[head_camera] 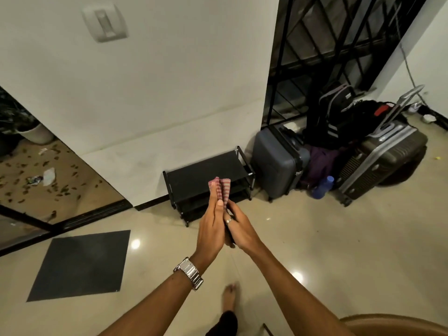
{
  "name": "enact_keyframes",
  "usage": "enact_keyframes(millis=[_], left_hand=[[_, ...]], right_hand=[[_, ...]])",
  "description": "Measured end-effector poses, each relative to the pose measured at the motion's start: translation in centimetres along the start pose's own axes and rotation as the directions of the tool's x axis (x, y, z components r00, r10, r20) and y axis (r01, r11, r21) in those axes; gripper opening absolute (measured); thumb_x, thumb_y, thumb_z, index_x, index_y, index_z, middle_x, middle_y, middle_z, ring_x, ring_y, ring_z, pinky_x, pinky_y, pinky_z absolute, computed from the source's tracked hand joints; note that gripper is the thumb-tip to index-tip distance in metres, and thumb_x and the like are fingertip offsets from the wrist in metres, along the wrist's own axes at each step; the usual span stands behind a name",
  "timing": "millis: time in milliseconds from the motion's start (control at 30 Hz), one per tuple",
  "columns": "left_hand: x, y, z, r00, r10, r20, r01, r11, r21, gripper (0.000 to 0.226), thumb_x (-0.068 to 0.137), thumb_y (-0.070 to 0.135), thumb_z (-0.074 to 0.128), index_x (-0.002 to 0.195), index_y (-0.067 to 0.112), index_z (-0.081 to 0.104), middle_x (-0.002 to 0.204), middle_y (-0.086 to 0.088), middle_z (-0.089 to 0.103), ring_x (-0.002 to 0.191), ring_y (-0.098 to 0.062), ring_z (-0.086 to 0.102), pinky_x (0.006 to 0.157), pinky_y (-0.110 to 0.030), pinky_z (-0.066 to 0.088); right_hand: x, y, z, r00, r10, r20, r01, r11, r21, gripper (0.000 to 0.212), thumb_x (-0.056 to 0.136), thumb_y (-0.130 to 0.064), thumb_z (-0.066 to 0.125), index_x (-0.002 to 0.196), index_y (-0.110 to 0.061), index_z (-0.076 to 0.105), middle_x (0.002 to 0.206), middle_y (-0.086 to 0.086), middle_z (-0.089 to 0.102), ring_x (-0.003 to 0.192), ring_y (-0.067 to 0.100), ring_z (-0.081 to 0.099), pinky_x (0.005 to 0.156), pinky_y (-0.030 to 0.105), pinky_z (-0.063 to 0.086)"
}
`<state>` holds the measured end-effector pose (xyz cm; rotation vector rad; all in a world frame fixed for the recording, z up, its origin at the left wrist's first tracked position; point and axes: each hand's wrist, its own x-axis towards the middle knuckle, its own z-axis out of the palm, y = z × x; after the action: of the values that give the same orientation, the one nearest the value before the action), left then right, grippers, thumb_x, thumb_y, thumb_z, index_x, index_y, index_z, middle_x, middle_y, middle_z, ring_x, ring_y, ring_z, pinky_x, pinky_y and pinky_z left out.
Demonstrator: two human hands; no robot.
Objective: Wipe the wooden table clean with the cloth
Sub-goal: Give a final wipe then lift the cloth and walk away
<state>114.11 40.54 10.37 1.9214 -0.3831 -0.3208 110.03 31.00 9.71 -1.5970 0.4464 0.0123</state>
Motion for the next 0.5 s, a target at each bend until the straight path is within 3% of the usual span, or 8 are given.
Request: enact_keyframes(millis=[67,100,167,267,333,400,500], left_hand=[[3.6,-1.7,2.4,0.999,-0.054,0.006,0.054,0.999,0.006,0.051,0.11,0.04,0.027,0.156,0.052,0.009,0.117,0.051,0.035,0.089,0.03,0.052,0.071,0.001,0.042],[3.5,-1.4,2.3,0.998,-0.058,0.006,0.058,0.998,0.004,0.052,0.11,0.037,0.029,0.156,0.052,0.009,0.124,0.051,0.032,0.098,0.029,0.05,0.077,0.001,0.04],[8.1,-4.4,4.1,0.994,-0.105,-0.016,0.105,0.995,0.004,0.056,0.11,0.033,0.035,0.156,0.048,0.009,0.138,0.045,0.025,0.124,0.019,0.038,0.096,-0.006,0.032],[13.8,-8.8,5.1,0.965,-0.26,-0.016,0.259,0.964,-0.055,0.065,0.105,0.035,0.049,0.159,0.04,0.013,0.155,0.013,0.034,0.141,-0.014,0.037,0.105,-0.032,0.038],[15.9,-10.1,5.0,0.927,-0.369,0.061,0.373,0.899,-0.231,0.064,0.103,0.031,0.056,0.158,0.035,0.022,0.149,-0.001,0.049,0.128,-0.018,0.053,0.098,-0.034,0.048],[17.5,-11.1,4.6,0.892,-0.429,0.144,0.452,0.821,-0.35,0.058,0.101,0.023,0.06,0.152,0.031,0.033,0.118,0.002,0.069,0.109,-0.017,0.067,0.089,-0.037,0.055],[21.9,-15.1,5.7,0.858,-0.475,0.192,0.51,0.755,-0.411,0.05,0.097,0.01,0.063,0.14,0.028,0.046,0.102,0.0,0.076,0.1,-0.02,0.07,0.089,-0.043,0.056]], right_hand=[[4.5,1.7,-1.6,0.997,0.06,-0.043,-0.058,0.997,0.045,0.026,0.101,-0.037,0.051,0.126,-0.033,0.056,0.11,-0.008,0.07,0.102,0.018,0.069,0.092,0.044,0.057],[4.6,1.6,-1.9,0.996,0.073,-0.053,-0.07,0.996,0.053,0.028,0.1,-0.036,0.052,0.127,-0.031,0.057,0.113,-0.006,0.07,0.104,0.015,0.068,0.095,0.044,0.056],[9.7,3.8,-3.9,0.985,0.142,-0.094,-0.131,0.984,0.117,0.03,0.101,-0.03,0.051,0.13,-0.028,0.055,0.121,-0.005,0.067,0.108,0.01,0.065,0.091,0.035,0.056],[15.4,6.0,-6.4,0.968,0.24,-0.067,-0.221,0.951,0.215,0.034,0.101,-0.015,0.049,0.133,-0.025,0.053,0.123,-0.003,0.067,0.107,0.009,0.066,0.073,0.02,0.054],[17.8,6.9,-7.5,0.963,0.268,-0.04,-0.249,0.935,0.253,0.037,0.1,-0.01,0.049,0.133,-0.025,0.054,0.123,-0.002,0.068,0.108,0.013,0.067,0.075,0.022,0.055],[19.7,7.7,-8.2,0.956,0.293,-0.026,-0.275,0.922,0.272,0.037,0.099,-0.011,0.048,0.132,-0.026,0.055,0.121,-0.003,0.069,0.109,0.016,0.066,0.078,0.026,0.054],[25.2,11.2,-9.6,0.943,0.332,0.02,-0.327,0.917,0.226,0.035,0.1,-0.013,0.048,0.132,-0.027,0.054,0.12,-0.008,0.066,0.107,0.01,0.064,0.076,0.024,0.051]])
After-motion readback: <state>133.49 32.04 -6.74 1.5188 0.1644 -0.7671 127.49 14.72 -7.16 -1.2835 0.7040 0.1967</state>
